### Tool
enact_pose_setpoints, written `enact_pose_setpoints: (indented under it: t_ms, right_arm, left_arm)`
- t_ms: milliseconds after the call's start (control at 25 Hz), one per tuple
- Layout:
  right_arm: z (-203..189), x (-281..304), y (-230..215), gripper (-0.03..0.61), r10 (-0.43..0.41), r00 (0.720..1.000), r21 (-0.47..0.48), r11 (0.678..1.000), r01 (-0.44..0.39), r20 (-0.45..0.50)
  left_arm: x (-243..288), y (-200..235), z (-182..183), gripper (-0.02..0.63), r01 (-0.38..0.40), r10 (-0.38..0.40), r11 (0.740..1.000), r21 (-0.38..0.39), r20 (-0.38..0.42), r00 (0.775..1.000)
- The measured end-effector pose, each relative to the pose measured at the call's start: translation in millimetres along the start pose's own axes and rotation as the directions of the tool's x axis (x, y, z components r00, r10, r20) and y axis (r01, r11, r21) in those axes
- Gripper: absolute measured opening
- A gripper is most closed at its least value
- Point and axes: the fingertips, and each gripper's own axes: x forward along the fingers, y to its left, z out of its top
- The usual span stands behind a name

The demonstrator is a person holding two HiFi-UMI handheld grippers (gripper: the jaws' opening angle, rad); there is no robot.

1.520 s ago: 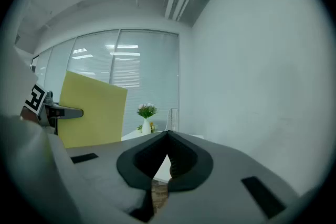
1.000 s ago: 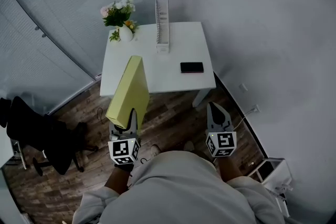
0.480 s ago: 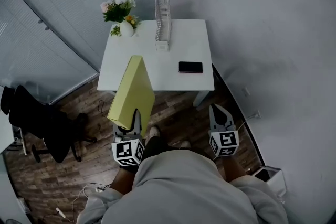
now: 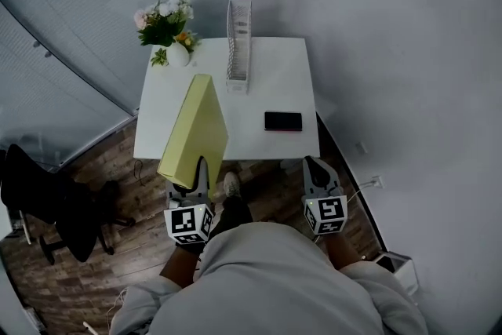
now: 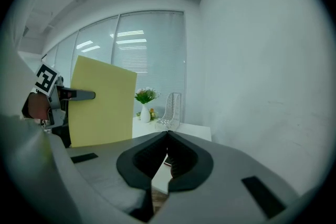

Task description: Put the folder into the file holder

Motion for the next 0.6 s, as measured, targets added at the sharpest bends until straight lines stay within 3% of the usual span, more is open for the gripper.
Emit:
enact_pose_setpoints:
  t_ms: [360, 600]
  right_arm:
    - [60.2, 103.6, -4.0, 0.012, -0.076, 0.997, 0.002, 0.997, 0.076, 0.002]
    - [56.1, 135.0, -4.7, 0.012, -0.101, 0.994, -0.016, 0.995, 0.101, -0.036]
  left_arm:
    - [118.1, 28.8, 53.1, 0.155, 0.143, -0.142, 0.990, -0.008, 0.049, 0.989]
    - [178.3, 40.4, 73.3, 0.155, 0.158, -0.158, 0.987, 0.005, 0.088, 0.984]
